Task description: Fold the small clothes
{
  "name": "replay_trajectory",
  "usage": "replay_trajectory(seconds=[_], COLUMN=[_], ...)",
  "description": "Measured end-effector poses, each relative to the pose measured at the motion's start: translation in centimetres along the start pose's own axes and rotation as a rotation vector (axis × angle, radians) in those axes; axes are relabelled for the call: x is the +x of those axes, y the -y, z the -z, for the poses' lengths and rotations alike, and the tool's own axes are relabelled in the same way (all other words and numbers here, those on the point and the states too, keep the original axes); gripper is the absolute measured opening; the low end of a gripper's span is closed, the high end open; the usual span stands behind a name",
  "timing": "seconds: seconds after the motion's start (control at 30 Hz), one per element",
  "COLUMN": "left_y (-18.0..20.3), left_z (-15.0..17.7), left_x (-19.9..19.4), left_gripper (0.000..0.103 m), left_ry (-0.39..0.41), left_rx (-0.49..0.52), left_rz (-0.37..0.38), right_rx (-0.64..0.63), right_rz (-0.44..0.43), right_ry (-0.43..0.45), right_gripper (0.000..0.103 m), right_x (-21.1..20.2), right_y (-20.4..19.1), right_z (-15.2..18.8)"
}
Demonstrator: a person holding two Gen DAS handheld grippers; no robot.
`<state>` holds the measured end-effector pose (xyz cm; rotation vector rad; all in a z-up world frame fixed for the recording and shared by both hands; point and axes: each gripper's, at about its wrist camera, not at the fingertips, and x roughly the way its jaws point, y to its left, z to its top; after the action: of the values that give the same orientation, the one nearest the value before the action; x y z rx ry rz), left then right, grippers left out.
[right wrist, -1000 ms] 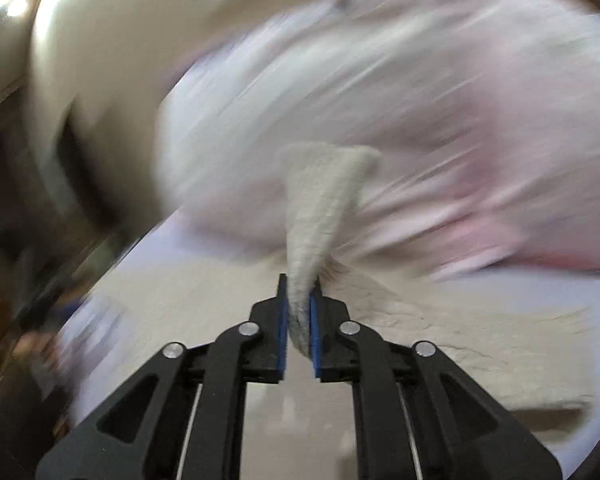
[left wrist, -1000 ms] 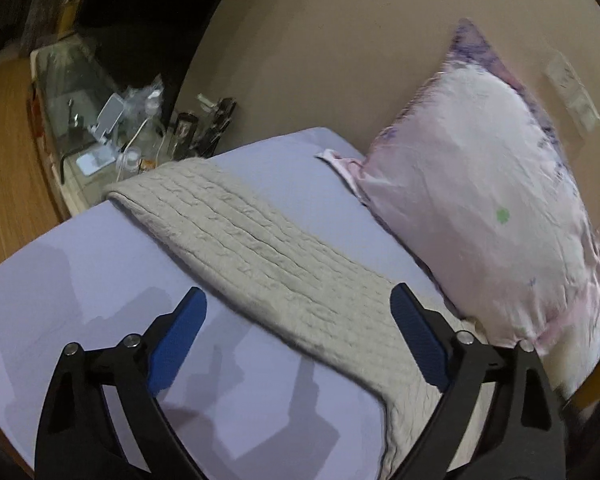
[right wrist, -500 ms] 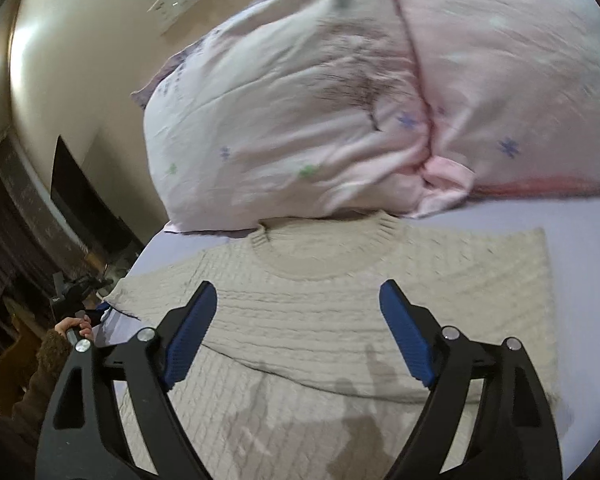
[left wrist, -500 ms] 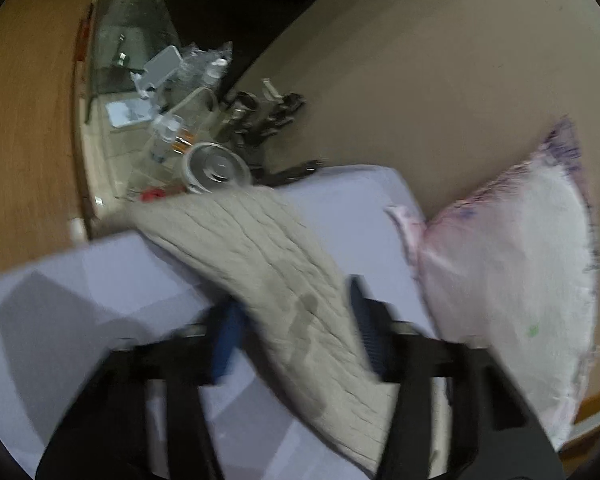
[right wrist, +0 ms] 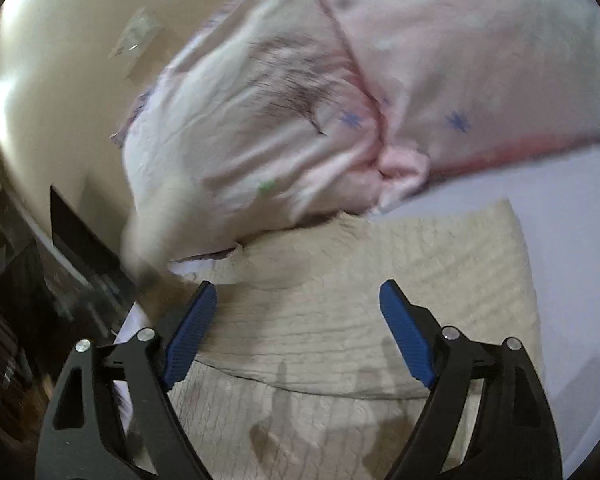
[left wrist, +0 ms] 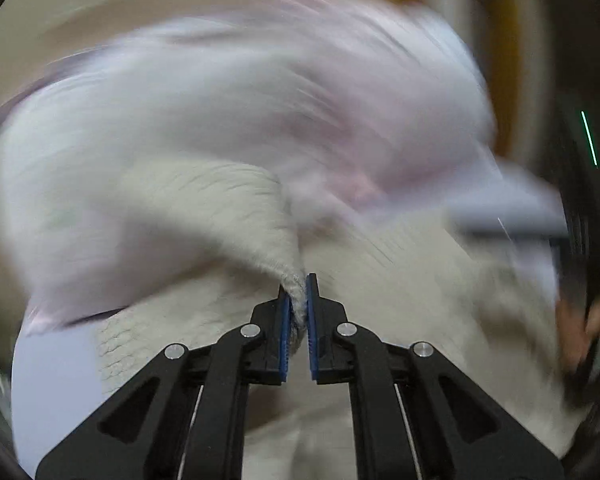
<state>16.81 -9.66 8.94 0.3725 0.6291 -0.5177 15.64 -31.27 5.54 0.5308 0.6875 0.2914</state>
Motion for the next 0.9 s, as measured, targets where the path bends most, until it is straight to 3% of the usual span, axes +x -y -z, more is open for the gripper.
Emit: replay_trajectory(seconds=[0.07,0.13,0.17,0.23,0.27,0.37,0.5,0.53,0.57,0.63,0.67,0.77,0.83,0.9], left_y=[3.9,4.0,2.7,-1.0,-2.9,-8.0,-11.4,-11.6,-11.9,-11.7,-11.9,-11.7,-11.2,-10.6], left_z=[1.3,2.3,2.6,3.6,4.4,8.0,15.1,16.4,17.6,20.0,20.9,23.1,23.9,24.5], left_x=[2.1,1.2,0.2,-2.5,-3.8,-7.2,-11.4,-12.0,-12.7,-13.7,-13.8,-13.9,-14.2,-14.1], left_gripper=[0.007,0.007,0.01,0.028,0.042,0.046,0.054,0.056,0.06,0.063,0.063,0.064,0.066,0.067], left_ry=[-0.063,-0.052,-0.043,-0.018,-0.009,-0.02,-0.069,-0.073,-0.072,-0.051,-0.043,-0.014,-0.015,-0.037], left_rx=[0.132,0.123,0.075,-0.076,-0.144,-0.335,-0.576,-0.615,-0.651,-0.729,-0.763,-0.851,-0.863,-0.854], left_rz=[0.012,0.03,0.042,0.053,0.049,-0.004,0.006,0.017,0.037,0.1,0.134,0.234,0.244,0.242], right_rx=[0.059,0.11,0.128,0.15,0.165,0.22,0.262,0.267,0.275,0.322,0.347,0.367,0.362,0.37], right_rz=[0.017,0.051,0.075,0.109,0.115,0.098,0.087,0.083,0.07,0.007,-0.018,-0.044,-0.031,-0.003], right_ry=[-0.018,-0.03,-0.029,-0.029,-0.033,-0.077,-0.123,-0.125,-0.128,-0.139,-0.132,-0.053,0.022,0.031], right_gripper=[0.081,0.078,0.075,0.071,0.066,0.058,0.056,0.044,0.021,0.013,0.0,0.0,0.0,0.004], right_x=[-0.1,-0.6,-1.0,-1.3,-1.2,0.3,3.2,3.7,4.3,5.7,6.0,4.2,1.5,0.6], right_y=[1.6,3.3,4.2,5.2,5.7,6.7,7.1,7.1,7.2,7.8,8.2,8.2,7.9,7.9], right_z=[0.1,0.0,0.0,-0.1,-0.1,-0.4,-0.6,-0.7,-0.9,-1.1,-1.2,-0.8,-0.3,0.0])
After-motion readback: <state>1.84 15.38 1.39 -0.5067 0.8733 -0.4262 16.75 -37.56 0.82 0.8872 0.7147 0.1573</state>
